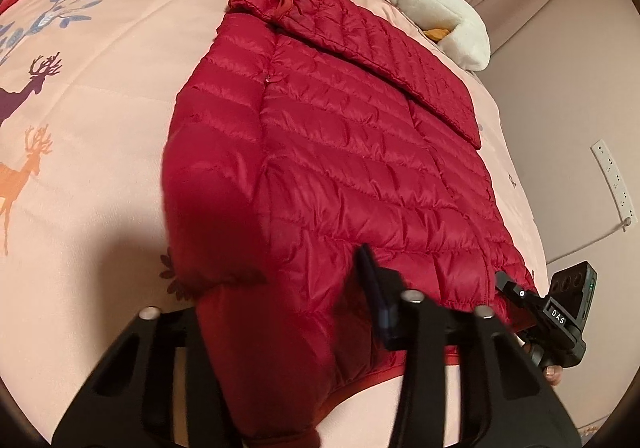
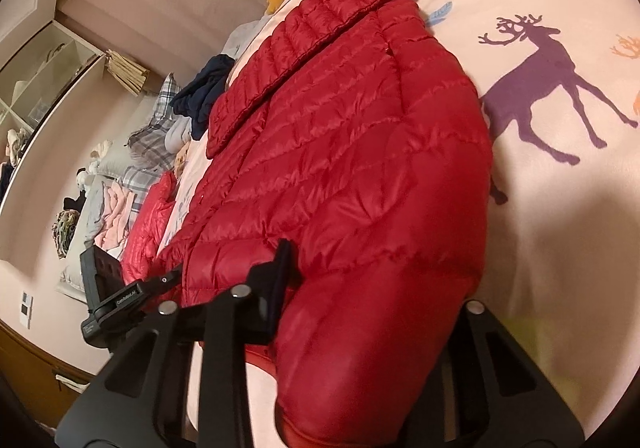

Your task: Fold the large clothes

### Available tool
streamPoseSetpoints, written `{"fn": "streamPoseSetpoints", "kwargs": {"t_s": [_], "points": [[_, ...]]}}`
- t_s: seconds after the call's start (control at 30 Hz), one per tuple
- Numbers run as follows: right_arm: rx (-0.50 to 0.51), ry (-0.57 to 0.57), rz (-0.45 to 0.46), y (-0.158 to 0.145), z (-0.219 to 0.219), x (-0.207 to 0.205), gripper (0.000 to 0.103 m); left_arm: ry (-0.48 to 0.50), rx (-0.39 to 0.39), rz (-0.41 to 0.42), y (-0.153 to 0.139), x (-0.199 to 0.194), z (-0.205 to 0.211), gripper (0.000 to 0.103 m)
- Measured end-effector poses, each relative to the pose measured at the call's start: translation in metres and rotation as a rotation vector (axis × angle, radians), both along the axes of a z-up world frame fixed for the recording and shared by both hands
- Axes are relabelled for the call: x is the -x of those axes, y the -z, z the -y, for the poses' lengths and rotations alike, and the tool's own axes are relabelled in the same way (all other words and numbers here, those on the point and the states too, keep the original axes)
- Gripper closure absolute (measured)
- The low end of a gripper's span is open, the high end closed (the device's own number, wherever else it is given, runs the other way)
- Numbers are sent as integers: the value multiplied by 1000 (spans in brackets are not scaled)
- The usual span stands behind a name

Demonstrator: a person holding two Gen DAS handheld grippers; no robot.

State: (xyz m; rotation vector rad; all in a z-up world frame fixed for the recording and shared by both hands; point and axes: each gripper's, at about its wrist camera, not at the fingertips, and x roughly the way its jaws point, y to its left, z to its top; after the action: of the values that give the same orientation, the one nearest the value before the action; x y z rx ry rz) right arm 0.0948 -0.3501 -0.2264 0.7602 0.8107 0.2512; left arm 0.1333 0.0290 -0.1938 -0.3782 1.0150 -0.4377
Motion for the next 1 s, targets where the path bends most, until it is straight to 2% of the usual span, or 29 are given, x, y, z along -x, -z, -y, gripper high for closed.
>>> {"fn": "streamPoseSetpoints", "kwargs": {"t_s": [0.13,0.23,0.6,1.0], "points": [[-8,24,23,-4,0,3,83,12,-15,40,-10,6,2,83],[-7,32,48,-9,-1,5,86,8,1,58,-16,8,-1,87],[-18,6,163,-41,-2,16,90,50,58,130,-40,15,-1,89],[10,-104,287,-91,-5,41,91,106,128,182,-76,28,-9,89]]}}
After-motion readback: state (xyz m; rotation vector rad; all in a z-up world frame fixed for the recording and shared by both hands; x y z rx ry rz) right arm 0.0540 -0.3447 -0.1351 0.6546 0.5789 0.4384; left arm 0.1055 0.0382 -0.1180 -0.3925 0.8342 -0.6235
